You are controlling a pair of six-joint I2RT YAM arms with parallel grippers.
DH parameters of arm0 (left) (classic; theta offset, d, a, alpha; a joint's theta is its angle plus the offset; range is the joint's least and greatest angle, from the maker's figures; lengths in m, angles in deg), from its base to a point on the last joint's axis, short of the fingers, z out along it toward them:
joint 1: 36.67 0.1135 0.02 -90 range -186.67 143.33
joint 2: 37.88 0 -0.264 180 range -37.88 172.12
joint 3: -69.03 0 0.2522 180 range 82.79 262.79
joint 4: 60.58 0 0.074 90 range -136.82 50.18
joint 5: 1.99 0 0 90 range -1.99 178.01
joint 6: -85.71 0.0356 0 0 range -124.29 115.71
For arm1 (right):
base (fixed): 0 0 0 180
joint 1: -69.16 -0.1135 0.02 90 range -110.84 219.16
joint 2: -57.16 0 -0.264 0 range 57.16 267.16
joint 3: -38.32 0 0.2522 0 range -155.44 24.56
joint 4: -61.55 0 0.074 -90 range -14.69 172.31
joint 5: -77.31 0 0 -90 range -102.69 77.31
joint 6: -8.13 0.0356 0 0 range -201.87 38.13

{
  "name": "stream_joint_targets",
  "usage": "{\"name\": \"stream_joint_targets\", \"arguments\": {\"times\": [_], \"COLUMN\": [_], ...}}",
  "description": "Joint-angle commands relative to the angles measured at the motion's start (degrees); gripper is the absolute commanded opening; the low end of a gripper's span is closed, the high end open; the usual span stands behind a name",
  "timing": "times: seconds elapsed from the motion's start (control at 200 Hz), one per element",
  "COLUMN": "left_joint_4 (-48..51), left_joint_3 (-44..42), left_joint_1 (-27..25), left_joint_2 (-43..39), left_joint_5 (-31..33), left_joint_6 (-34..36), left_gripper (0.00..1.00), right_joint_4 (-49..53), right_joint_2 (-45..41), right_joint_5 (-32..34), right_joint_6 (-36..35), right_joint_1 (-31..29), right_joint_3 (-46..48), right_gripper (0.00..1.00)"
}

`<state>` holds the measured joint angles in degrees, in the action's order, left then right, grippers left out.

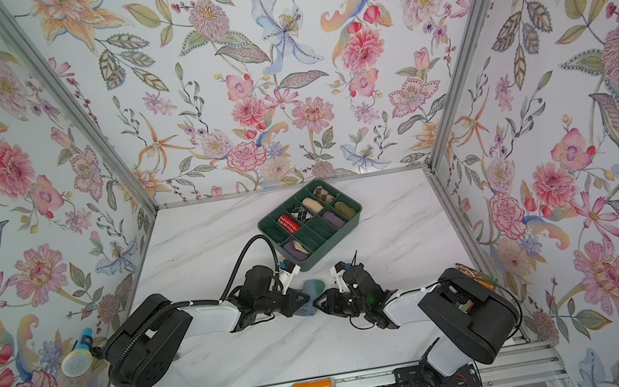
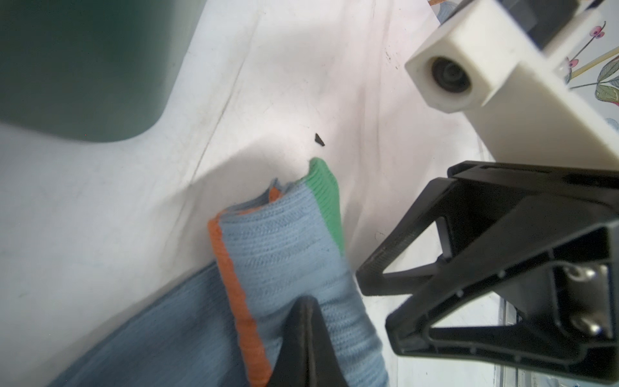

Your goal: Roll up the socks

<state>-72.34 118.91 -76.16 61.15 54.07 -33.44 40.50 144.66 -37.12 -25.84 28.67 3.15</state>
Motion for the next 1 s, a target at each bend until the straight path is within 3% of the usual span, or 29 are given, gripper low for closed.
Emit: {"name": "stream_joint_targets", "arguments": {"times": [0.0, 0.996], "left_joint_4": [8.7, 4.1], "left_joint_3": [-3.3, -6.1], "left_joint_1": [0.8, 1.4], "left_joint_2": [2.8, 3.3], "left_joint_5": [3.1, 1.1], "left_joint_6": [-0.4, -3.0], "left_gripper": [0.0, 0.0], "right_joint_4": [-4.6, -16.8], "right_joint_2": [2.2, 8.8], "right_joint_5": [1.2, 3.3], "right_joint_6": [2.5, 8.2], "right_joint_1": [-0.9, -1.2], "right_joint_3": [0.1, 2.3], "right_gripper": [0.38, 0.42]}}
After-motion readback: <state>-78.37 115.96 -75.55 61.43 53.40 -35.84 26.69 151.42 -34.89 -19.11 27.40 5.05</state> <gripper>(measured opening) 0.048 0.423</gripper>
